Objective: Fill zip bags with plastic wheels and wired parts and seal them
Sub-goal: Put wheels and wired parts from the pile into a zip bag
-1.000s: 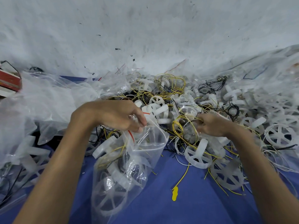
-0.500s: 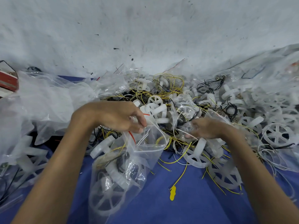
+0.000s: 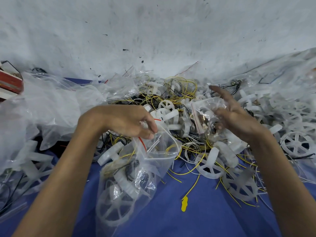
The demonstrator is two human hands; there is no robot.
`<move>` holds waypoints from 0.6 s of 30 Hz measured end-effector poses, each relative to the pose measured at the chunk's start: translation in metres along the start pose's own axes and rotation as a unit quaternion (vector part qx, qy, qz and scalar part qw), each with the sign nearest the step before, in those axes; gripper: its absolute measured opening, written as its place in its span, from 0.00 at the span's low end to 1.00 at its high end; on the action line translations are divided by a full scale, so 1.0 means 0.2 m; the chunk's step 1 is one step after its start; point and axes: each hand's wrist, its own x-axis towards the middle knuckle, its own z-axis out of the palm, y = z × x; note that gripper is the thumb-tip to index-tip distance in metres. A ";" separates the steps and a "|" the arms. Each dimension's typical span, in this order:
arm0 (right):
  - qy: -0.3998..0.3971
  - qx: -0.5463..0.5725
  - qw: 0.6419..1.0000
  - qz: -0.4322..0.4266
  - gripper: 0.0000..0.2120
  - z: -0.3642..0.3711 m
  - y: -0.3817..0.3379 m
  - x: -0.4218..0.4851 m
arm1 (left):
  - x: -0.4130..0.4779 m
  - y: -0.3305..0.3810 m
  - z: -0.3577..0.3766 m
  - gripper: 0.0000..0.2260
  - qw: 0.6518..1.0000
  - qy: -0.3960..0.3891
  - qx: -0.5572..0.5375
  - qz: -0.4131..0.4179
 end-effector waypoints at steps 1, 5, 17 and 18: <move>-0.012 0.004 1.000 -0.004 0.26 0.01 -0.01 0.00 | 0.00 0.00 0.00 0.06 1.000 0.002 -0.002 0.000; -0.023 0.137 0.990 0.022 0.23 0.06 -0.07 -0.02 | -0.01 0.01 0.00 0.06 1.000 0.011 -0.015 0.001; -0.097 0.183 0.977 -0.058 0.15 0.20 -0.21 -0.05 | -0.02 0.06 0.00 0.08 0.999 0.046 -0.015 0.001; -0.115 0.196 0.971 -0.068 0.20 0.21 -0.22 -0.05 | -0.03 0.06 0.00 0.08 0.999 0.041 -0.015 0.001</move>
